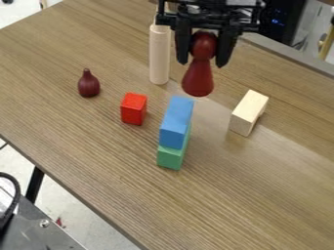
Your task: Put the brown pawn on top of the blue rectangular block
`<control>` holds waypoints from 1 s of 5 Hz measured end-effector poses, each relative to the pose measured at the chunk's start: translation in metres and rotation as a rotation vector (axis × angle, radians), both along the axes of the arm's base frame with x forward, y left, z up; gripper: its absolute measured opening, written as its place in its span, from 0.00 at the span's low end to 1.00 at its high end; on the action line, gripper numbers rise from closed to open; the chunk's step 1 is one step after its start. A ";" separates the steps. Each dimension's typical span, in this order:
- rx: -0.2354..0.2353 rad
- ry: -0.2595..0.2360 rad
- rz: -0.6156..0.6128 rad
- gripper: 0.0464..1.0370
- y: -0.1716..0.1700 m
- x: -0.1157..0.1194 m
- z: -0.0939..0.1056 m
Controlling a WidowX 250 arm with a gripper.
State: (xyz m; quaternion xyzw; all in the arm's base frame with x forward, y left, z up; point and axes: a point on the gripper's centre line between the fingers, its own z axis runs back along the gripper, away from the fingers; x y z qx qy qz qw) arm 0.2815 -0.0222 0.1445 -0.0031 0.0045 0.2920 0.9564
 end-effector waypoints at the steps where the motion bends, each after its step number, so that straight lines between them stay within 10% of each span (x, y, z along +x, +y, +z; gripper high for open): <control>1: 0.016 0.030 0.004 0.55 0.000 -0.006 -0.005; 5: -0.017 0.061 0.016 0.55 0.003 -0.021 -0.012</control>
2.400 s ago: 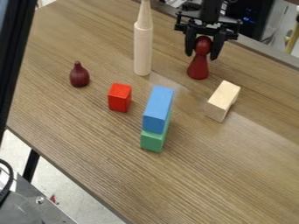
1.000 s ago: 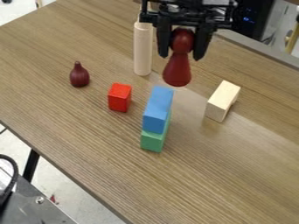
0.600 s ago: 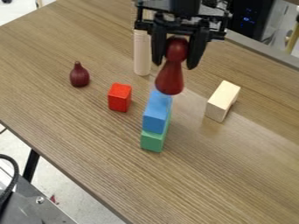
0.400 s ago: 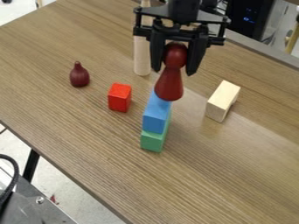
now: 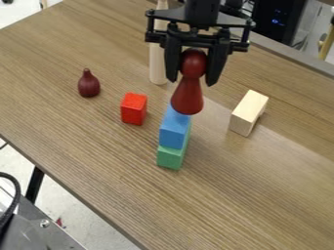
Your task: Put the brown pawn on top of the blue rectangular block
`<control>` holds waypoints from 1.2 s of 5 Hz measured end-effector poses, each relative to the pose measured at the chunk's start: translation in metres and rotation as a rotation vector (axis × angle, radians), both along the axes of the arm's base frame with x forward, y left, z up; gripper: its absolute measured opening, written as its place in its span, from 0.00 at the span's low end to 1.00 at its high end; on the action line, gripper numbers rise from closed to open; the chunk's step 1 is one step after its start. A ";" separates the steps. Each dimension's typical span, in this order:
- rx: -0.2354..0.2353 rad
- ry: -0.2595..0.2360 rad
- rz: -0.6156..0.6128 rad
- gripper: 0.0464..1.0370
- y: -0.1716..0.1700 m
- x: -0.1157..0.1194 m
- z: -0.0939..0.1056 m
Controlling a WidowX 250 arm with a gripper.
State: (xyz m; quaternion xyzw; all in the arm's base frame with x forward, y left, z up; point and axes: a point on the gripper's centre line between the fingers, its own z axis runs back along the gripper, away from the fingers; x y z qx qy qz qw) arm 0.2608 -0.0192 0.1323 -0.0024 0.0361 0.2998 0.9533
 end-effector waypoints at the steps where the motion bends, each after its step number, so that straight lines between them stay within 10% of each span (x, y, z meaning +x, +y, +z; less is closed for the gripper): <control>1: 0.000 0.000 0.009 0.55 0.003 0.000 0.000; 6: -0.068 0.017 0.022 0.63 0.013 -0.005 -0.018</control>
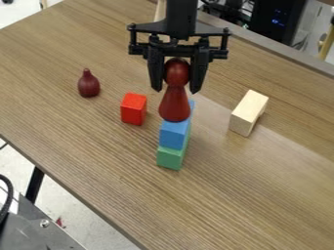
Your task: Put the brown pawn on top of the blue rectangular block
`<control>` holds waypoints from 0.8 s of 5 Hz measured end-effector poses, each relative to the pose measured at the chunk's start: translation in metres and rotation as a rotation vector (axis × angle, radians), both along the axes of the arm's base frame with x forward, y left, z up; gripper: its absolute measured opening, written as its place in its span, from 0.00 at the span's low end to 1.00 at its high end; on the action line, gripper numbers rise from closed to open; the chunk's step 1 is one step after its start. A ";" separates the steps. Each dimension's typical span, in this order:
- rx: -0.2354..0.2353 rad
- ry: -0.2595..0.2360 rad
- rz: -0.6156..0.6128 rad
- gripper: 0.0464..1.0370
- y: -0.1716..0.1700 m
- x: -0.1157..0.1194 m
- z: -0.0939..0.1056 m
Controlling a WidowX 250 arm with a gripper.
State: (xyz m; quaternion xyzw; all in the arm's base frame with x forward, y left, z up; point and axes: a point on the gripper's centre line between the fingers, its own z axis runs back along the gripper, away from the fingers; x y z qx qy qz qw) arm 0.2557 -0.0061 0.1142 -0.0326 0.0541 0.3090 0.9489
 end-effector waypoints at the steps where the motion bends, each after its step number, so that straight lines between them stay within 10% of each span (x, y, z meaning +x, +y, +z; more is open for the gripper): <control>1: 0.003 0.024 0.013 0.92 0.001 -0.004 -0.003; 4: 0.044 -0.094 0.063 0.96 0.006 -0.024 0.047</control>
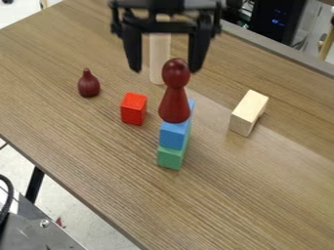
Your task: Put the brown pawn on top of the blue rectangular block
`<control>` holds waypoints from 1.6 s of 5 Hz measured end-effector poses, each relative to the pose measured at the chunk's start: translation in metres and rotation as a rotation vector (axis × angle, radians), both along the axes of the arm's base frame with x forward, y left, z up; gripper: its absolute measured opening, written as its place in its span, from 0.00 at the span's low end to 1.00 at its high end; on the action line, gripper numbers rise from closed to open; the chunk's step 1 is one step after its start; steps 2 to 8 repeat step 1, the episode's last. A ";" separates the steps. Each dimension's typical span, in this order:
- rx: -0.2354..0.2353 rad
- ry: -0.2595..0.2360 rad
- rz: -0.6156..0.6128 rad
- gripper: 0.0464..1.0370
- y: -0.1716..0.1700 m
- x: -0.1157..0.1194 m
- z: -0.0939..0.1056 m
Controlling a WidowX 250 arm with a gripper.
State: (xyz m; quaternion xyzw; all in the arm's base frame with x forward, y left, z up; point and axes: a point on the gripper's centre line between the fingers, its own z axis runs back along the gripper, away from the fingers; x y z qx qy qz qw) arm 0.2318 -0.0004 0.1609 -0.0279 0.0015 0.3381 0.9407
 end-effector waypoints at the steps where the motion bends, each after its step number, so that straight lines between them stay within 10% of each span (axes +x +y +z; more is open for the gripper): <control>1: 0.059 -0.121 0.046 0.96 0.004 -0.018 0.042; 8: 0.059 -0.121 0.046 0.96 0.004 -0.018 0.042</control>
